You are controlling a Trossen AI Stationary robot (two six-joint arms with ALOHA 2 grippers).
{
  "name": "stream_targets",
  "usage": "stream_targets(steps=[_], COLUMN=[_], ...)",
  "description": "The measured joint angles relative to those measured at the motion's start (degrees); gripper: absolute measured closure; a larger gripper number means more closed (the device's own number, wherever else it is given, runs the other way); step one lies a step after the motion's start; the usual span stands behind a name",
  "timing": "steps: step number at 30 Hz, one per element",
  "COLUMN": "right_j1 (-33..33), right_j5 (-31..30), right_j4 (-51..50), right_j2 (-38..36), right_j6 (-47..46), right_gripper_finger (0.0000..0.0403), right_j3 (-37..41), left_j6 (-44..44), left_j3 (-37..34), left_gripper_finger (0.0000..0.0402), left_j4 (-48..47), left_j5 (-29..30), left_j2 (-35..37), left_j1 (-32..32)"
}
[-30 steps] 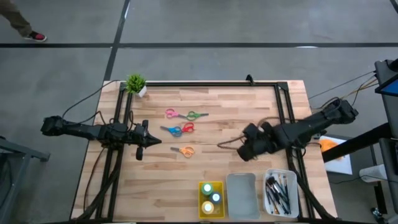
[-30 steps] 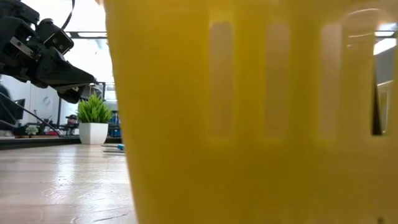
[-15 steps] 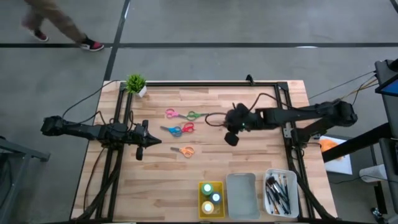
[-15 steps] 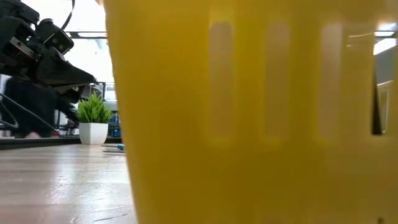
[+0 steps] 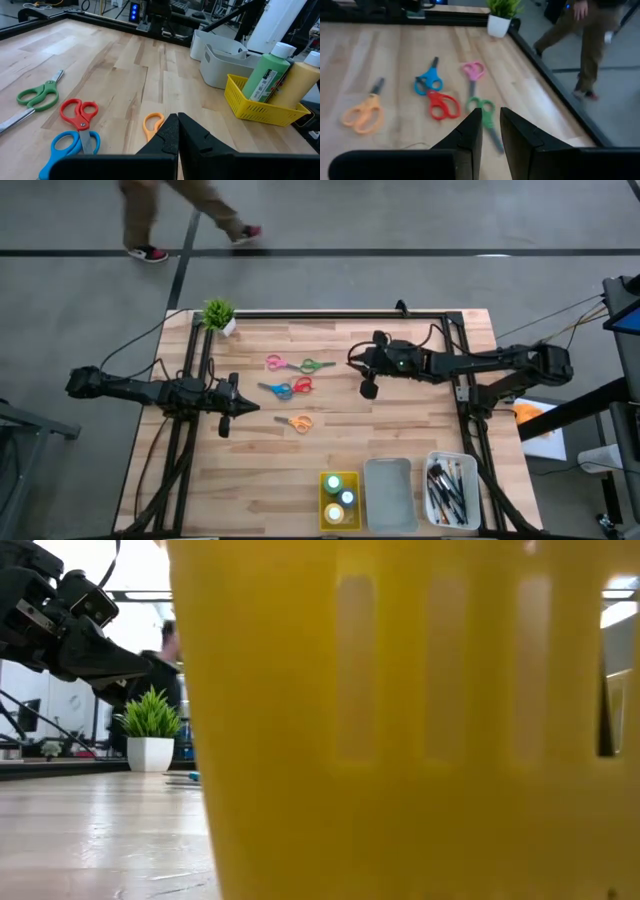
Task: Pick & Place Paint Supplies
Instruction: Put the red scissors into the gray bin
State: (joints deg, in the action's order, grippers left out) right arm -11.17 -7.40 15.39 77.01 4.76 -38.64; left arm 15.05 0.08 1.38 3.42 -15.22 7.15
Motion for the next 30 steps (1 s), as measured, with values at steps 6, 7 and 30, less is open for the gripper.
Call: stream_targets(steps=[6, 7, 30], right_j1=[-2.8, -2.9, -4.1], right_j5=[0.2, 0.7, 6.6], right_j4=[0.1, 0.1, -0.7], right_j2=[0.0, 0.0, 28.9], right_j6=[0.0, 0.0, 0.3], right_gripper_finger=[0.0339, 0.0339, 0.0339], right_j3=[-1.4, -1.5, -20.2], left_j6=[0.0, 0.0, 0.0], left_j3=[0.0, 0.0, 0.0], left_gripper_finger=[0.0402, 0.0402, 0.0402], left_j4=[0.0, 0.0, 0.0], left_j5=[0.0, 0.0, 0.0], left_j2=[0.0, 0.0, 0.0], left_j1=[0.0, 0.0, 0.0])
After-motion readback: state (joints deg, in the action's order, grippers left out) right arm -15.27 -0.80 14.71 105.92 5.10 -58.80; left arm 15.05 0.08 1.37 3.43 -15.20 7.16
